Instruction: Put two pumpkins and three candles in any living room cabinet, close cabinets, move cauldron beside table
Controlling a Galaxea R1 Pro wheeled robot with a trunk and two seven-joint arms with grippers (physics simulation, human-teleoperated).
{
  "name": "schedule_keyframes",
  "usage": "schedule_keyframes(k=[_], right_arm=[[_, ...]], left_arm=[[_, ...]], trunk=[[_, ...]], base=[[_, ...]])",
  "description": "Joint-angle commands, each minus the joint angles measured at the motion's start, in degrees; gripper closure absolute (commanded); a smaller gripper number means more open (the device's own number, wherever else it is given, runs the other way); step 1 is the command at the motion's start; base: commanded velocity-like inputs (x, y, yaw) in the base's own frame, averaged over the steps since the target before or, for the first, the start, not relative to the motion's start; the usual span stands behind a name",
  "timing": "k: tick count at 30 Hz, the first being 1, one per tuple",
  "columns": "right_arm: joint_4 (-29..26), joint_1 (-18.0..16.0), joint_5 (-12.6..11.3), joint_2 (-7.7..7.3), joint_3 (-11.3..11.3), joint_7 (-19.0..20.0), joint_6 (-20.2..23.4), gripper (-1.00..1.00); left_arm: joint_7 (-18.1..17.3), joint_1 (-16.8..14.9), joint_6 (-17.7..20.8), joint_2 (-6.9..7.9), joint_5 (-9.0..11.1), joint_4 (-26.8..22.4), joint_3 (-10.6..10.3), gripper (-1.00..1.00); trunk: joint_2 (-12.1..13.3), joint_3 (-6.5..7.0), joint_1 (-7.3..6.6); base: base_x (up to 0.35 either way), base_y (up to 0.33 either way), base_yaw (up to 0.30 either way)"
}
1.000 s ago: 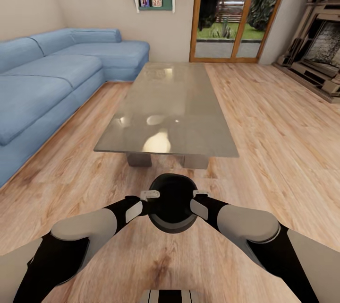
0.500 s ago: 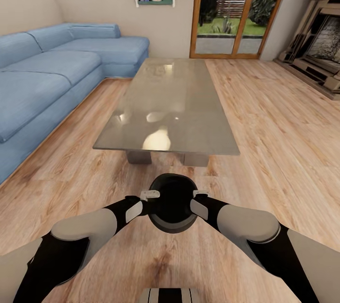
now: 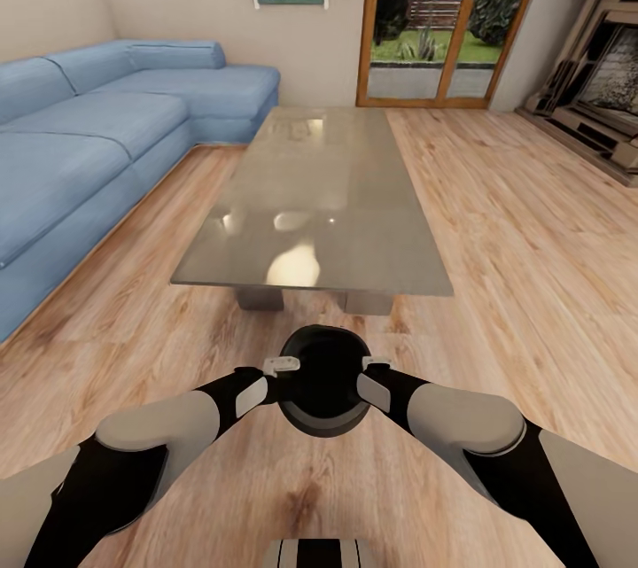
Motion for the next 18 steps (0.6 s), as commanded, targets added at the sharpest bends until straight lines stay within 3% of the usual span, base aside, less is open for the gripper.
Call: schedule_keyframes(k=[1,10,14,18], right_arm=[[-0.1,-0.1,1.1,0.14,0.1,1.0,-0.7,1.0],[-0.1,-0.1,1.1,0.14,0.1,1.0,-0.7,1.0],[-0.1,-0.1,1.1,0.14,0.1,1.0,-0.7,1.0],[-0.1,-0.1,1.1,0.14,0.1,1.0,-0.7,1.0]], left_arm=[[0.3,0.0,0.1,-0.02,0.9,-0.2,-1.0,1.0],[0.4,0.0,-0.8,-0.06,0.9,-0.2,-1.0,1.0],[0.4,0.0,-0.9,-0.06,0.9,-0.2,-1.0,1.0],[0.4,0.0,-1.0,-0.06,0.9,-0.2,-1.0,1.0]], trunk=[[0.0,-0.04,0.01],[0.0,-0.04,0.01],[-0.1,-0.93,0.11],[-0.1,-0.93,0.11]], base=[[0.293,0.0,0.0],[0.068,0.0,0.0],[0.002,0.0,0.0],[0.0,0.0,0.0]])
